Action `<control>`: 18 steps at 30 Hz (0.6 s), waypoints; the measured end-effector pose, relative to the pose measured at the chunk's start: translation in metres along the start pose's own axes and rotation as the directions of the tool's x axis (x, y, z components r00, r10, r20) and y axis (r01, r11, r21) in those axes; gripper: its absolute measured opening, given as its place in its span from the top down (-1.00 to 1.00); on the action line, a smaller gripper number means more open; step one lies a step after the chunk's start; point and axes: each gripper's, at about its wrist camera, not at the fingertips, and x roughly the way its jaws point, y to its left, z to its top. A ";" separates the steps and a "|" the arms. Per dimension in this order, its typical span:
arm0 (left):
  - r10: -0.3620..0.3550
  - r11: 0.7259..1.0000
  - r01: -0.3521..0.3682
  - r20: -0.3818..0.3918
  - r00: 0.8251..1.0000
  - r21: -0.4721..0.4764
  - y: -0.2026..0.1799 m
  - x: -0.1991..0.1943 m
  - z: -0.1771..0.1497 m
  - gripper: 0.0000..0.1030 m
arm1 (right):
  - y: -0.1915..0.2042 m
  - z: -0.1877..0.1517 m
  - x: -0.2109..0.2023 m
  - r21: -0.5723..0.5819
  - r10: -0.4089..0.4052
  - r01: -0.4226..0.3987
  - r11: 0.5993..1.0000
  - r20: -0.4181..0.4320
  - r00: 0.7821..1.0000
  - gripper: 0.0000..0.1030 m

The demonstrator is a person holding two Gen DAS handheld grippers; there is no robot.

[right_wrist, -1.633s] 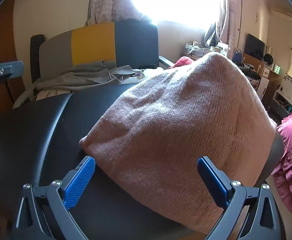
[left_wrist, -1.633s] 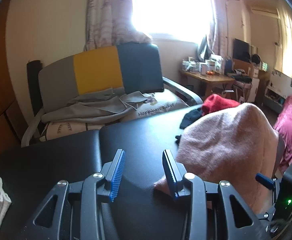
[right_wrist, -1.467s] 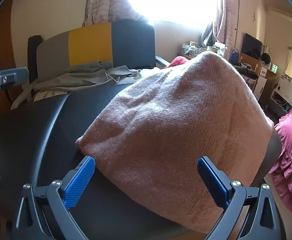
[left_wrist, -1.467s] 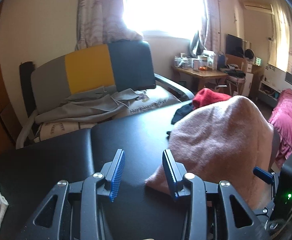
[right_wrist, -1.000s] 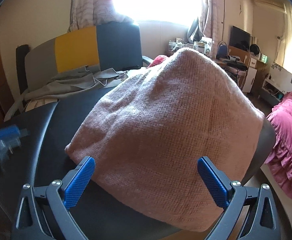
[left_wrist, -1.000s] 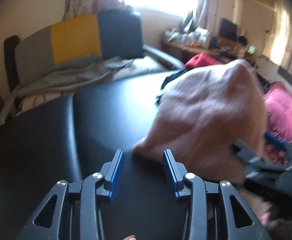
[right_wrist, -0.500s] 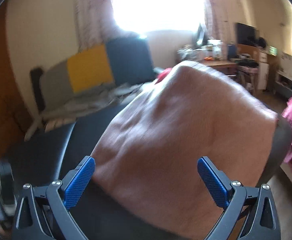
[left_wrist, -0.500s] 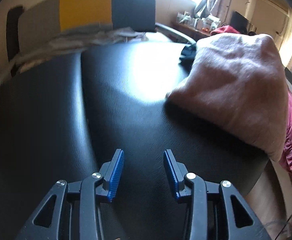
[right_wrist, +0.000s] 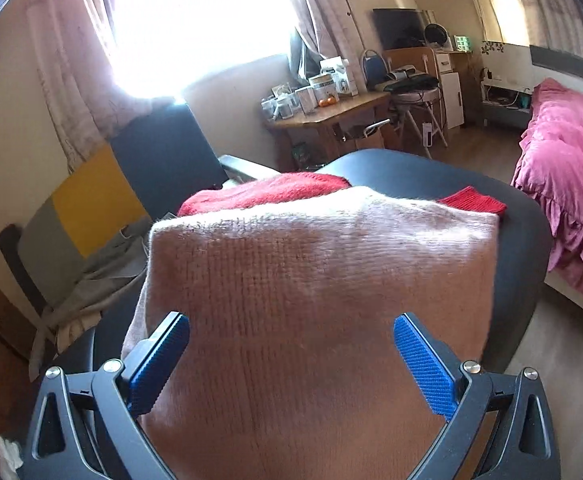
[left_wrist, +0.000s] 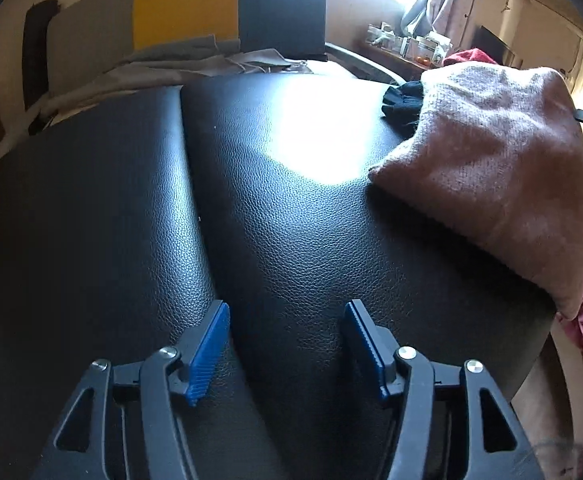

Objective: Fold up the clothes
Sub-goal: 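Approach the bunched pink knit sweater with both grippers open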

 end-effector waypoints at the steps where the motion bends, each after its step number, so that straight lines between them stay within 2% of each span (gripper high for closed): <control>1: 0.000 1.000 0.000 0.002 1.000 -0.005 -0.001 -0.001 0.004 -0.20 | 0.001 -0.001 0.007 -0.002 -0.002 0.002 1.000 -0.014 1.000 -1.00; 3: -0.004 1.000 0.004 0.016 1.000 -0.011 -0.003 0.001 0.004 -0.22 | 0.007 -0.005 0.011 -0.002 0.014 -0.014 1.000 -0.018 1.000 -0.82; 5: -0.019 1.000 0.019 0.025 1.000 -0.010 -0.003 0.001 -0.001 -0.22 | 0.009 -0.011 0.009 -0.018 0.024 -0.024 1.000 -0.008 1.000 -0.18; 6: -0.034 0.999 0.035 0.017 0.999 -0.011 0.000 0.000 -0.001 -0.22 | 0.013 -0.013 0.008 -0.030 0.026 -0.026 0.999 -0.006 1.000 0.02; 7: -0.055 0.998 0.055 -0.001 0.998 -0.029 0.003 -0.002 0.004 -0.19 | 0.019 -0.013 0.005 -0.041 0.030 -0.030 0.999 0.000 1.000 0.38; 9: -0.110 0.986 0.106 -0.026 0.994 -0.131 0.014 -0.008 0.014 -0.18 | 0.029 -0.012 -0.002 -0.062 0.042 -0.041 0.997 0.016 0.999 0.60; 10: -0.120 0.978 0.116 -0.012 0.993 -0.171 0.021 -0.014 0.017 -0.18 | 0.038 -0.012 -0.007 -0.078 0.065 -0.062 0.995 0.027 0.998 0.82; 12: -0.108 0.968 0.114 0.040 0.993 -0.223 0.034 -0.028 0.023 -0.18 | 0.058 -0.013 -0.020 -0.112 0.122 -0.115 0.987 0.051 0.991 0.89; 13: -0.087 0.969 0.099 0.062 0.994 -0.228 0.038 -0.034 0.026 -0.18 | 0.074 -0.018 -0.021 -0.138 0.171 -0.165 0.977 0.035 0.985 0.96; 15: -0.055 0.968 0.072 0.076 0.996 -0.242 0.049 -0.043 0.030 -0.18 | 0.109 -0.031 -0.021 -0.189 0.280 -0.279 0.942 -0.022 0.960 0.99; 17: -0.042 0.961 0.062 0.082 0.996 -0.268 0.060 -0.047 0.027 -0.18 | 0.151 -0.055 -0.012 -0.289 0.317 -0.328 0.900 -0.085 0.945 0.99; 18: -0.040 0.960 0.059 0.077 0.996 -0.275 0.065 -0.047 0.024 -0.18 | 0.168 -0.070 -0.005 -0.304 0.343 -0.367 0.879 -0.131 0.930 0.99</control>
